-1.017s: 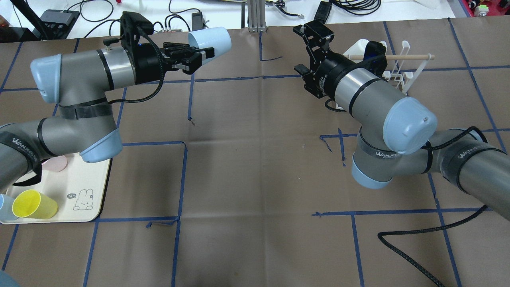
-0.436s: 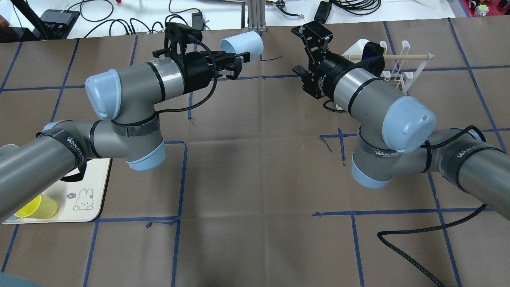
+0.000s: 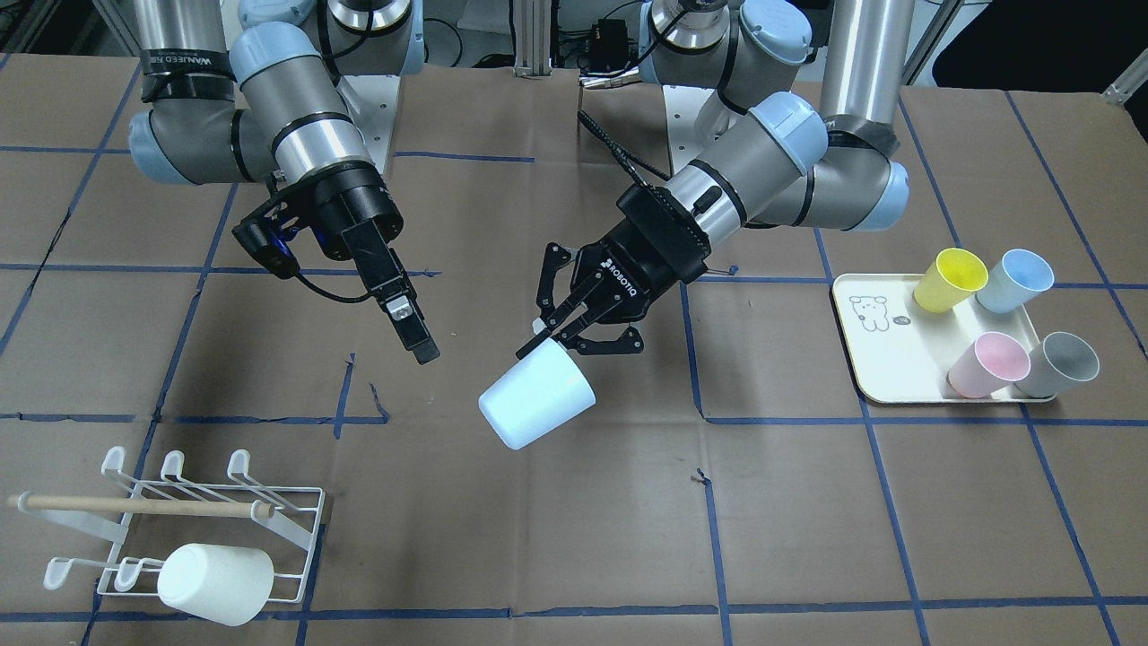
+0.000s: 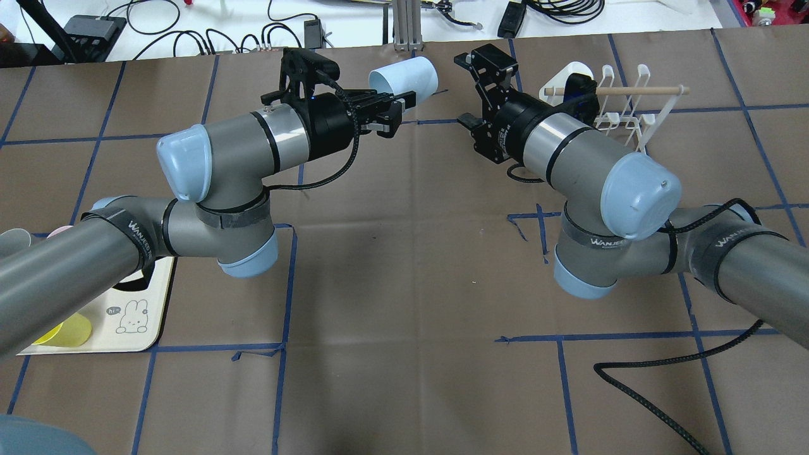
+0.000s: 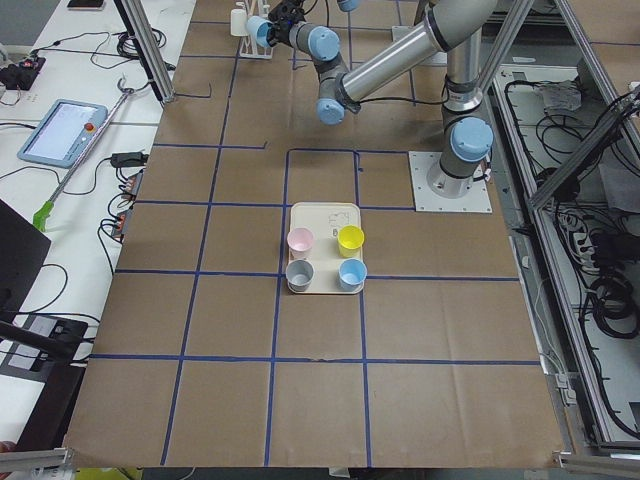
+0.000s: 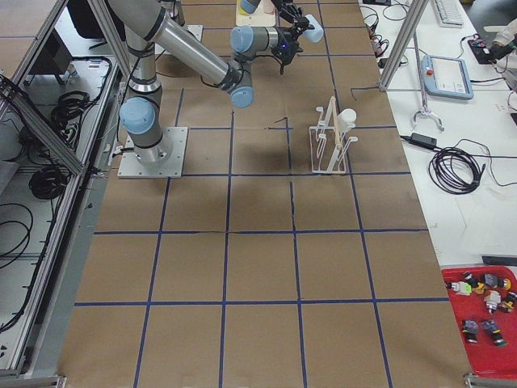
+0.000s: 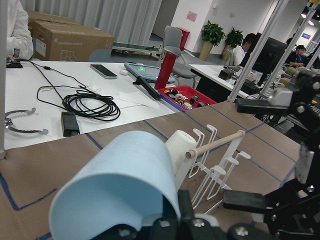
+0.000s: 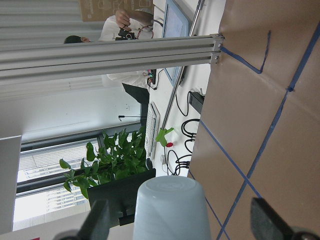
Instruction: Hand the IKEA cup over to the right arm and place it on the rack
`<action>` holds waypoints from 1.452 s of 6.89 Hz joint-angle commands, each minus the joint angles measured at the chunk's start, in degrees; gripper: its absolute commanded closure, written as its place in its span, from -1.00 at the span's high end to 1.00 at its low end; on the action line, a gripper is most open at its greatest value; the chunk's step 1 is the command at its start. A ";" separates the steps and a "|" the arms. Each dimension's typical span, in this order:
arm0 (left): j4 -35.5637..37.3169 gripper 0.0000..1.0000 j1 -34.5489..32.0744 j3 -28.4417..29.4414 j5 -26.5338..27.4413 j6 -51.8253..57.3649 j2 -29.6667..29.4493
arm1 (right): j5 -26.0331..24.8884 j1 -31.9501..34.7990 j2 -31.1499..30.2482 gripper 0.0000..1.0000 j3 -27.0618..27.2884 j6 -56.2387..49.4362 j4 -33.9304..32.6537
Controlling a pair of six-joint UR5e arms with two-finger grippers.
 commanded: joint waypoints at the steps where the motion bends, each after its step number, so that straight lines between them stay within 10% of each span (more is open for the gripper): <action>1: 0.30 -0.86 -0.11 0.00 -0.97 -0.12 -0.27 | 3.25 0.03 1.65 0.99 -1.20 -2.07 0.37; 10: 0.21 -0.78 -0.29 0.27 -0.53 -2.31 -0.18 | 4.14 2.22 7.44 0.98 -8.67 -1.37 1.51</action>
